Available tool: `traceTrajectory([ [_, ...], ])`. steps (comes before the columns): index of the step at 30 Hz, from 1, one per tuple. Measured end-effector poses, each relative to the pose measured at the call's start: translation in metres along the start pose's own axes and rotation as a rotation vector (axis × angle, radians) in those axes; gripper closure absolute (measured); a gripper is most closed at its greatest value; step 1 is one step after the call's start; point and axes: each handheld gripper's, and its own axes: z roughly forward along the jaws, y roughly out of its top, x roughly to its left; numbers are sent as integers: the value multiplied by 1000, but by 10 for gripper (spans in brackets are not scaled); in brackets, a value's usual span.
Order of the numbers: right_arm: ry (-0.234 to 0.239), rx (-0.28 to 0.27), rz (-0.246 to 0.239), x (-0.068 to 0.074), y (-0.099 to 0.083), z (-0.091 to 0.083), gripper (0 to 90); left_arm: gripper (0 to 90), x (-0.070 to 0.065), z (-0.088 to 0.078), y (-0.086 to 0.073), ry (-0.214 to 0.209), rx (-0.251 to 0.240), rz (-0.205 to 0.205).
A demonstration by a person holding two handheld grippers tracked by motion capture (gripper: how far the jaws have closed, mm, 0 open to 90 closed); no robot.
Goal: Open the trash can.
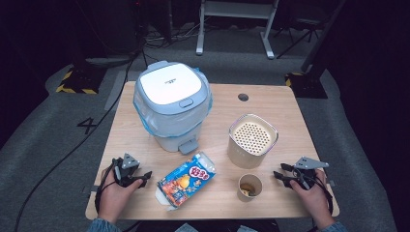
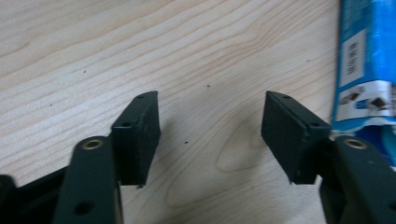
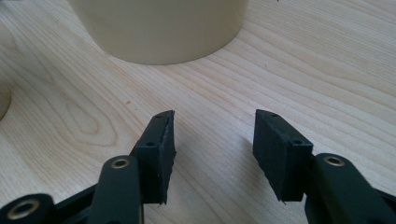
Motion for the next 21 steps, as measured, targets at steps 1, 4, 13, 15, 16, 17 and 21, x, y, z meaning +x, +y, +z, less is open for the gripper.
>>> traceTrajectory([
  [1,0,0,1,0,0,0,490,433,0,-2,1,-19,-5,-5],
  [4,0,0,1,0,0,0,490,474,-2,-10,8,-44,-12,23],
  [13,0,0,1,0,0,0,490,568,-7,-33,36,-127,-49,98],
  [15,0,0,1,0,0,0,490,582,-9,-36,41,-147,-67,101],
  [16,0,0,1,0,0,0,490,591,-9,-37,44,-155,-72,109],
  [17,0,0,1,0,0,0,491,595,-10,-39,46,-161,-76,110],
  [21,1,-1,0,0,0,0,490,625,-11,-45,59,-179,-92,125],
])
